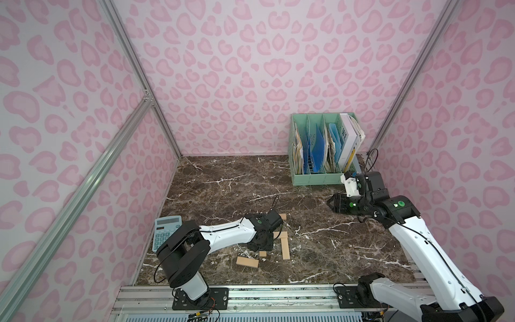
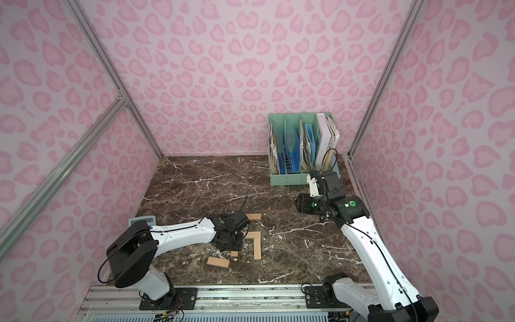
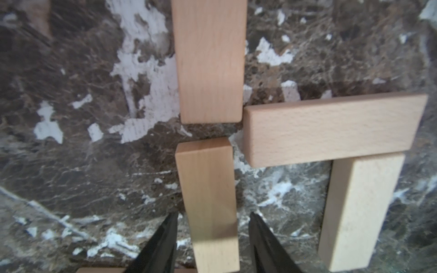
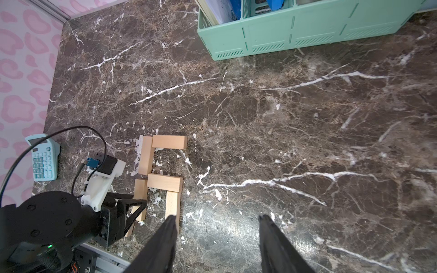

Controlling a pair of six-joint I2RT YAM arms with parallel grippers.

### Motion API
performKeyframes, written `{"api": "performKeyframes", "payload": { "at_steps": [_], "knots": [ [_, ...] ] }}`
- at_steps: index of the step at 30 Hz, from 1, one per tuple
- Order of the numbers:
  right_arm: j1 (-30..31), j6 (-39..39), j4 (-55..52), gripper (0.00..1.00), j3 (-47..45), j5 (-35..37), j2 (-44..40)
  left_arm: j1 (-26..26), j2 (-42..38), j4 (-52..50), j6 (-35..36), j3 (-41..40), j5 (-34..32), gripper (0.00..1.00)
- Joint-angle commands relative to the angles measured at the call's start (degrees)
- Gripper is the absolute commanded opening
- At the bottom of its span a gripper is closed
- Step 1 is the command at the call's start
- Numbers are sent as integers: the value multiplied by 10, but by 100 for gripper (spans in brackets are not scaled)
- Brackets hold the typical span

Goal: Assemble the number 6 with building blocks
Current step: Assemble the building block at the center of the board.

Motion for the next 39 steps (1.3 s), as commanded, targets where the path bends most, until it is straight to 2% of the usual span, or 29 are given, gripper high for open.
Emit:
{"api": "performKeyframes", "payload": {
  "at_steps": [1,9,13,18,29,39],
  "knots": [
    [0,-1,1,57,5,0,-2,0,-6,-12,6,4,-7,59],
    [0,2,6,55,7,3,-3,2,-32,-37,7,13,-22,60],
    [0,4,6,55,6,9,-8,29,-77,-53,12,-2,-40,61],
    [0,3,8,54,10,8,-5,51,-100,10,15,-56,3,58],
    [0,5,7,54,13,13,-6,43,-71,25,-3,-44,36,58],
    [0,11,11,54,1,14,-18,25,-55,17,-14,-43,30,58]
  ]
}}
